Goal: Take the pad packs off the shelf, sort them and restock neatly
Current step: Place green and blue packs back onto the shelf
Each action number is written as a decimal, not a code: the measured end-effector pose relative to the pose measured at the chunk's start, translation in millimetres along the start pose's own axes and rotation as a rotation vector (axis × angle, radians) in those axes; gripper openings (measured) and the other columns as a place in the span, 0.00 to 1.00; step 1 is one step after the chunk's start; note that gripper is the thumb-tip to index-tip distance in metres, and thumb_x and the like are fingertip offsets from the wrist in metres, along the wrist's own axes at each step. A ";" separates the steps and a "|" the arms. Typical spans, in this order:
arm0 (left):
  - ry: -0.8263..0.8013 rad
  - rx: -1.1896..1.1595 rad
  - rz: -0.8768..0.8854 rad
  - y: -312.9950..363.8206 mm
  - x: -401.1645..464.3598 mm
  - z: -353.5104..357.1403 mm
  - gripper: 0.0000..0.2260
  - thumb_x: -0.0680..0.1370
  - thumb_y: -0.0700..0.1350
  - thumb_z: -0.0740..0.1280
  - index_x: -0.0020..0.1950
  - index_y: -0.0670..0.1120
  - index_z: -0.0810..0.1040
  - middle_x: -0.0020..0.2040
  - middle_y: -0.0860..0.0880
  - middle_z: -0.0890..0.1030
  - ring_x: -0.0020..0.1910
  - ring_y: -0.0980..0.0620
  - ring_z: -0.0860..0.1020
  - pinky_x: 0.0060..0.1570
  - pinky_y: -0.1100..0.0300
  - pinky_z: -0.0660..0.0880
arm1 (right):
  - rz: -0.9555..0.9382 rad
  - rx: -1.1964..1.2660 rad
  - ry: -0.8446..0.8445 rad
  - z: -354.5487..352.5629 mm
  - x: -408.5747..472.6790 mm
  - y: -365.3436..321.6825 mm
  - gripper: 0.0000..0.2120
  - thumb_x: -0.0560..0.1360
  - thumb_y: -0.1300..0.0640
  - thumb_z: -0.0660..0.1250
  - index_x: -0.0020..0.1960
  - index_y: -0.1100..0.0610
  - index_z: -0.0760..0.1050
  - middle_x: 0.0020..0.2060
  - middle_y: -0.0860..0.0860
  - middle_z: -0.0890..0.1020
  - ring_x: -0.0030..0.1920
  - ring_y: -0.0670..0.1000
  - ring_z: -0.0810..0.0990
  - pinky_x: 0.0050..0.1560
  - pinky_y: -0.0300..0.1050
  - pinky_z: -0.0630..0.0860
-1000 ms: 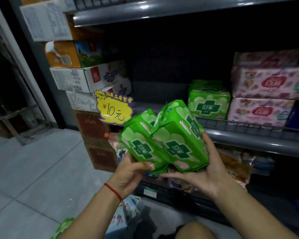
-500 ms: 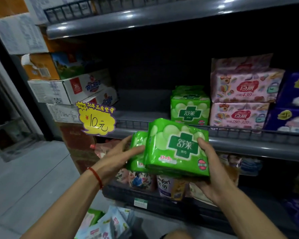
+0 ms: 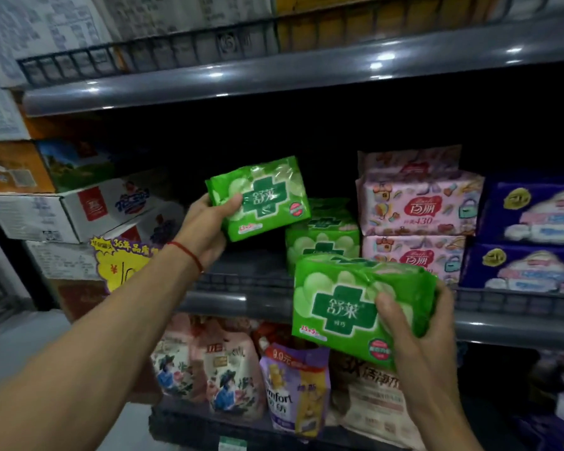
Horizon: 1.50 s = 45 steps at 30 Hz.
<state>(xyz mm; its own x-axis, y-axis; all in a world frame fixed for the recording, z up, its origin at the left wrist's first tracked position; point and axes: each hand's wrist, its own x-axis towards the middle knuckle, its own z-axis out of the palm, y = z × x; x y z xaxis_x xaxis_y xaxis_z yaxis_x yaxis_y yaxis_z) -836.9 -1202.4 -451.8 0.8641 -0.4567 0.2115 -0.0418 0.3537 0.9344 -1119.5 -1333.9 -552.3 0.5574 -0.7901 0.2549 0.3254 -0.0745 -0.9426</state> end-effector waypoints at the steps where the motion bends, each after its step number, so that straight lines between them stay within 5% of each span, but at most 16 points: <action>1: 0.000 -0.011 0.004 -5.9 16.7 12.1 0.16 0.79 0.34 0.68 0.66 0.39 0.75 0.53 0.41 0.85 0.48 0.45 0.86 0.43 0.48 0.84 | -0.025 -0.021 -0.002 1.1 2.6 -1.8 0.33 0.63 0.32 0.76 0.65 0.34 0.69 0.54 0.42 0.85 0.50 0.51 0.87 0.51 0.62 0.83; 9: 0.049 0.068 -0.066 -51.5 128.4 78.4 0.14 0.77 0.35 0.73 0.58 0.37 0.73 0.54 0.37 0.82 0.44 0.44 0.84 0.43 0.47 0.83 | -0.064 -0.006 0.017 4.7 26.1 9.6 0.35 0.61 0.35 0.76 0.67 0.35 0.72 0.54 0.43 0.86 0.49 0.50 0.88 0.49 0.57 0.84; 15: -0.010 0.525 -0.125 -71.4 175.2 90.3 0.09 0.76 0.47 0.76 0.43 0.44 0.80 0.47 0.43 0.84 0.45 0.46 0.82 0.54 0.52 0.81 | -0.059 -0.007 0.108 2.7 47.4 23.2 0.38 0.55 0.35 0.75 0.65 0.36 0.75 0.51 0.46 0.87 0.45 0.54 0.88 0.43 0.56 0.85; 18: -0.024 0.597 -0.164 -71.9 182.9 100.2 0.10 0.74 0.46 0.77 0.51 0.43 0.82 0.41 0.48 0.82 0.41 0.50 0.81 0.50 0.56 0.80 | -0.093 -0.052 0.113 1.5 53.6 26.4 0.37 0.56 0.35 0.73 0.65 0.40 0.76 0.49 0.47 0.88 0.44 0.52 0.88 0.39 0.51 0.85; 23: -0.095 0.744 -0.178 -81.0 184.5 105.7 0.15 0.71 0.53 0.79 0.50 0.46 0.82 0.48 0.47 0.83 0.48 0.47 0.82 0.53 0.56 0.80 | -0.094 -0.078 0.126 -0.7 60.7 31.2 0.32 0.59 0.36 0.73 0.63 0.42 0.79 0.46 0.47 0.88 0.43 0.49 0.88 0.37 0.45 0.84; 27: -0.089 0.820 -0.138 -85.9 185.3 109.1 0.22 0.72 0.58 0.77 0.57 0.43 0.83 0.52 0.47 0.82 0.50 0.47 0.82 0.53 0.57 0.79 | -0.063 -0.018 0.102 -0.2 62.9 28.5 0.22 0.66 0.48 0.73 0.60 0.46 0.81 0.45 0.51 0.88 0.42 0.52 0.88 0.35 0.41 0.83; 31: -0.134 0.803 -0.174 -80.9 182.5 107.8 0.19 0.71 0.58 0.78 0.52 0.46 0.81 0.53 0.46 0.84 0.49 0.47 0.83 0.53 0.55 0.80 | -0.047 0.001 0.081 0.0 64.9 25.4 0.24 0.66 0.43 0.79 0.60 0.46 0.81 0.46 0.50 0.88 0.44 0.52 0.88 0.37 0.41 0.83; 35: -0.027 0.677 -0.130 -70.7 162.5 94.7 0.21 0.71 0.55 0.78 0.54 0.42 0.78 0.51 0.44 0.83 0.46 0.48 0.83 0.42 0.60 0.78 | -0.005 0.019 0.077 -0.7 65.5 24.1 0.19 0.67 0.45 0.74 0.58 0.43 0.80 0.48 0.48 0.88 0.46 0.51 0.88 0.40 0.49 0.85; 37: 0.124 0.602 0.048 -65.0 140.0 78.4 0.23 0.74 0.49 0.76 0.65 0.41 0.75 0.58 0.42 0.82 0.50 0.49 0.81 0.46 0.59 0.77 | 0.001 0.032 0.078 -0.9 64.6 25.6 0.23 0.67 0.41 0.73 0.61 0.43 0.79 0.50 0.48 0.88 0.48 0.51 0.88 0.45 0.53 0.85; 39: 0.190 0.594 0.273 -63.1 93.6 60.1 0.17 0.75 0.46 0.72 0.62 0.45 0.77 0.55 0.43 0.82 0.46 0.55 0.80 0.47 0.60 0.77 | 0.001 0.037 0.088 0.6 62.3 25.9 0.28 0.68 0.36 0.76 0.64 0.44 0.77 0.51 0.47 0.87 0.50 0.51 0.88 0.50 0.56 0.84; 42: 0.105 0.578 0.336 -70.1 -5.5 42.9 0.12 0.73 0.54 0.69 0.53 0.50 0.80 0.49 0.47 0.83 0.46 0.53 0.81 0.50 0.56 0.78 | 0.009 0.065 0.104 2.1 59.3 24.7 0.29 0.69 0.35 0.77 0.65 0.46 0.77 0.53 0.49 0.87 0.50 0.54 0.88 0.50 0.60 0.84; 45: -0.096 0.470 0.172 -66.4 -89.7 49.4 0.18 0.76 0.60 0.72 0.60 0.51 0.80 0.55 0.52 0.84 0.54 0.55 0.82 0.55 0.56 0.79 | -0.017 0.066 0.100 6.9 53.5 18.6 0.29 0.68 0.35 0.76 0.65 0.45 0.78 0.55 0.49 0.86 0.53 0.54 0.87 0.51 0.60 0.84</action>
<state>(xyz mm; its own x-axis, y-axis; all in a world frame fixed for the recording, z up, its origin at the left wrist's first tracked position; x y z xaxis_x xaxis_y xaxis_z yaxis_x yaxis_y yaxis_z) -936.4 -1225.3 -518.6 0.7757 -0.5049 0.3786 -0.4198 0.0352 0.9069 -1078.4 -1373.4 -554.7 0.4737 -0.8460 0.2446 0.3857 -0.0504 -0.9212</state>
